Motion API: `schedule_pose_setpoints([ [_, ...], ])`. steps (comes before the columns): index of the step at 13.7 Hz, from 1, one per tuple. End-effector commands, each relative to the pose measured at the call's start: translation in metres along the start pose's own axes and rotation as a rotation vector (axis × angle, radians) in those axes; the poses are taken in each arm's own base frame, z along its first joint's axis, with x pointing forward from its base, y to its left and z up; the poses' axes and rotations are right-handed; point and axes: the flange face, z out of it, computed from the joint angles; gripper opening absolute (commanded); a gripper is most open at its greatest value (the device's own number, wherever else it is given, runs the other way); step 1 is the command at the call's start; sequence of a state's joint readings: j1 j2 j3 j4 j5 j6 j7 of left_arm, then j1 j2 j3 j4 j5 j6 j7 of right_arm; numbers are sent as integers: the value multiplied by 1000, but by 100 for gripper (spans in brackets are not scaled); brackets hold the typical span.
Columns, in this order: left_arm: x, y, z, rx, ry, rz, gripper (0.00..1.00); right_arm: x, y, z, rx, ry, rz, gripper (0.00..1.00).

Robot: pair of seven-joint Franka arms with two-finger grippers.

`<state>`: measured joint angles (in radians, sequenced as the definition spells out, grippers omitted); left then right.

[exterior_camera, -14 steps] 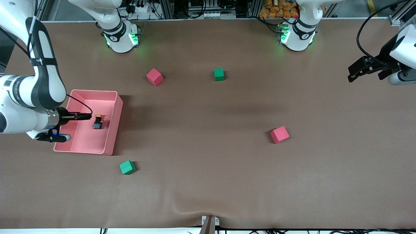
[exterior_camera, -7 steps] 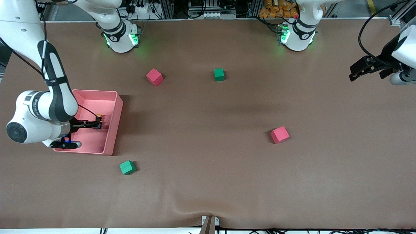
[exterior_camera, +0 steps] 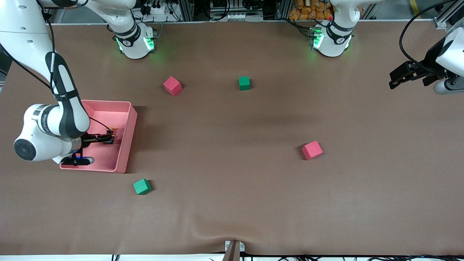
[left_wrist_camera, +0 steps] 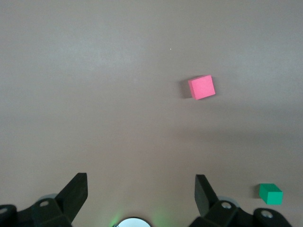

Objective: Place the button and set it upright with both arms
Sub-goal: 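Close the right gripper on the button's black body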

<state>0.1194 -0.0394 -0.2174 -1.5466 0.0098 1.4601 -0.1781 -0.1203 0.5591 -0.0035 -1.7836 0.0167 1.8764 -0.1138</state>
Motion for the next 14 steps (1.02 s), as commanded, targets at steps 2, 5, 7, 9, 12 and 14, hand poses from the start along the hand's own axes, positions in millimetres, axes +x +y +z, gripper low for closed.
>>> schedule_pose_setpoints([
  [2, -8, -5, -7, 7, -3, 9, 100, -7, -4, 19, -22, -35, -21, 100],
  [5, -7, -6, -7, 6, -2, 6, 100, -5, 0, 27, -51, -39, -25, 100],
  [7, -7, -8, -7, 6, -2, 4, 100, -4, -5, 34, -67, -51, -38, 100],
  [9, -5, -14, -8, 3, 4, -8, 100, -2, -6, 41, -67, -59, -38, 100],
  [12, -4, -13, -8, 7, 10, -1, 100, -3, -6, 49, -67, -56, -37, 100],
  [14, -4, -15, -8, 5, 12, -2, 100, -2, -6, 57, -67, -36, -38, 100],
])
